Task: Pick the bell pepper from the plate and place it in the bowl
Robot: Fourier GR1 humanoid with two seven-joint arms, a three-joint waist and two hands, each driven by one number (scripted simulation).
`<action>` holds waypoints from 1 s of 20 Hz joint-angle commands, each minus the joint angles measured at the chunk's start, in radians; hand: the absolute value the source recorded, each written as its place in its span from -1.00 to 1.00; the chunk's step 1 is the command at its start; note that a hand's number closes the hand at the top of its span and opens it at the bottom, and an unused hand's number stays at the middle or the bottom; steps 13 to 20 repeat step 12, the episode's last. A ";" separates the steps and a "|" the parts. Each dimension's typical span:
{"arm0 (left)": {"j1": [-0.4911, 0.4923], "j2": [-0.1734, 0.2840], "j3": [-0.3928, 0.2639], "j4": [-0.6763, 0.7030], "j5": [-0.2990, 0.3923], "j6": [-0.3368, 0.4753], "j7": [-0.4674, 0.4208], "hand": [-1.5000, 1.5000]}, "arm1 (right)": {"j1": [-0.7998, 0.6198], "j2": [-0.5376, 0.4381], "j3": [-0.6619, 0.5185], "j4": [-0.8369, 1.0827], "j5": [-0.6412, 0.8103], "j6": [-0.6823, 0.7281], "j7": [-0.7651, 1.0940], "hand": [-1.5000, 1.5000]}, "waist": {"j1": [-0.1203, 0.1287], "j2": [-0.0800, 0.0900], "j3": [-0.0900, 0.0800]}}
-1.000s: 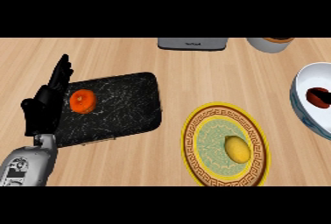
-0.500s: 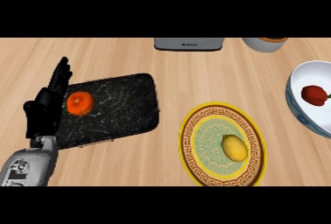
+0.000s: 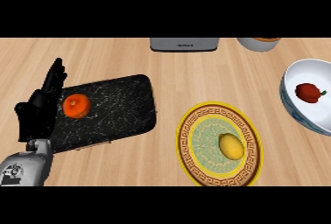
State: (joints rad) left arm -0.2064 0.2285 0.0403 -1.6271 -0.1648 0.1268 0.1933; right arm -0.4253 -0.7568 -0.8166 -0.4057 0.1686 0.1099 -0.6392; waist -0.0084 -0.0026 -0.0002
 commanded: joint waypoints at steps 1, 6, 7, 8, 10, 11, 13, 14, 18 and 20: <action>0.013 0.052 0.060 -0.021 0.045 -0.052 0.011 0.00 | 0.130 0.007 -0.015 -0.066 -0.069 0.125 -0.035 -1.00 | -0.003 -0.002 -0.001; -0.004 -0.031 -0.003 0.002 -0.016 0.004 0.014 0.00 | 0.253 0.105 0.018 -0.303 -0.130 0.169 0.002 -1.00 | -0.005 -0.001 -0.001; -0.004 -0.017 0.017 0.001 -0.008 -0.013 -0.005 0.00 | 0.265 0.044 0.001 -0.205 -0.149 0.194 -0.030 -1.00 | 0.004 0.002 0.000; 0.029 -0.063 -0.023 0.021 -0.056 0.040 -0.048 0.00 | 0.310 0.098 0.009 -0.377 -0.164 0.201 0.040 -1.00 | -0.007 -0.001 -0.002; 0.036 -0.027 0.027 0.027 -0.008 -0.014 -0.076 0.00 | 0.343 0.085 0.004 -0.341 -0.189 0.212 0.002 -1.00 | 0.004 0.002 0.000; 0.053 -0.047 -0.011 -0.021 -0.049 0.018 -0.038 0.00 | 0.427 0.142 -0.013 -0.473 -0.212 0.227 0.024 -1.00 | -0.005 -0.001 -0.001; -0.003 -0.027 0.016 -0.004 -0.026 -0.008 0.007 0.00 | 0.426 0.113 -0.013 -0.459 -0.231 0.270 0.037 -1.00 | -0.001 0.000 -0.001; -0.003 -0.027 0.016 -0.004 -0.026 -0.008 0.007 0.00 | 0.426 0.113 -0.013 -0.459 -0.231 0.270 0.037 -1.00 | -0.001 0.000 -0.001; -0.003 -0.027 0.016 -0.004 -0.026 -0.008 0.007 0.00 | 0.426 0.113 -0.013 -0.459 -0.231 0.270 0.037 -1.00 | -0.001 0.000 -0.001; -0.003 -0.027 0.016 -0.004 -0.026 -0.008 0.007 0.00 | 0.426 0.113 -0.013 -0.459 -0.231 0.270 0.037 -1.00 | -0.001 0.000 -0.001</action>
